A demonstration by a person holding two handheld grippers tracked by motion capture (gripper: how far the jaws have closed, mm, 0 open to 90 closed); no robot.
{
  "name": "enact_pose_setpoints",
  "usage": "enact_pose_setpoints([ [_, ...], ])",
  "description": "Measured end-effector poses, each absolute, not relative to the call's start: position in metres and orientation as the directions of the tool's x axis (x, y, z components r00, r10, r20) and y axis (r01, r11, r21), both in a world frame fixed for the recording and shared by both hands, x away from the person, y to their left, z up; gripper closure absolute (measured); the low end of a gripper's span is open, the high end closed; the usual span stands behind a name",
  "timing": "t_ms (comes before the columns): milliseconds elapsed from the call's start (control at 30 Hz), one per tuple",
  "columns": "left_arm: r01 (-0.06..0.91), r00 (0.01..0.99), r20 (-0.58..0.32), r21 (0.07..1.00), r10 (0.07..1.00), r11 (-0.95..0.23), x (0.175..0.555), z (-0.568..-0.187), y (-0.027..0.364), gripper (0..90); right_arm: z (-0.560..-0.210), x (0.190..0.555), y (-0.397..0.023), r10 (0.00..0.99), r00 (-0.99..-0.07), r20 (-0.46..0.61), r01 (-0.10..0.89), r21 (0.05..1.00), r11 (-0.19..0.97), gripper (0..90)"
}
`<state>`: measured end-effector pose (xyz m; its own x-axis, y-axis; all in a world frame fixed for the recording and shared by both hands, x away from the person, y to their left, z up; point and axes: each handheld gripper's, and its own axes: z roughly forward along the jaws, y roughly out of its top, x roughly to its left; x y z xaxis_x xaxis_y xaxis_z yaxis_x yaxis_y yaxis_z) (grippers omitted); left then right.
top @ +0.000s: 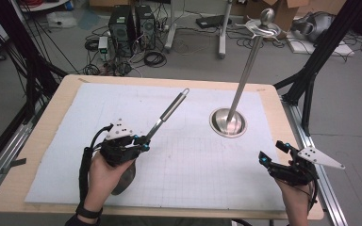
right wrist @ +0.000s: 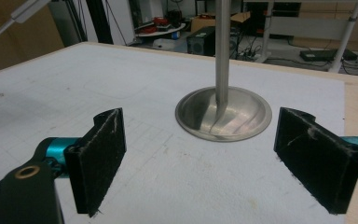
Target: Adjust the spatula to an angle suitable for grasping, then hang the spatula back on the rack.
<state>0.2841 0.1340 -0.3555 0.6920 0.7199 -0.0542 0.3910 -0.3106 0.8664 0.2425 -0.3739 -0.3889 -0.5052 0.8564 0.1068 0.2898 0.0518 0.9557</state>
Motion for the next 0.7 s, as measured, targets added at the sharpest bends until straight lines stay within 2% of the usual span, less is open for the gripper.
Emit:
enact_pose_setpoints([
  [700,0.279,0.709,-0.052,0.937,0.704,-0.211,0.271,-0.332,0.141,74.5,-0.389,0.238,-0.376,0.861,-0.496,0.112,0.292,0.956,0.044,15.7],
])
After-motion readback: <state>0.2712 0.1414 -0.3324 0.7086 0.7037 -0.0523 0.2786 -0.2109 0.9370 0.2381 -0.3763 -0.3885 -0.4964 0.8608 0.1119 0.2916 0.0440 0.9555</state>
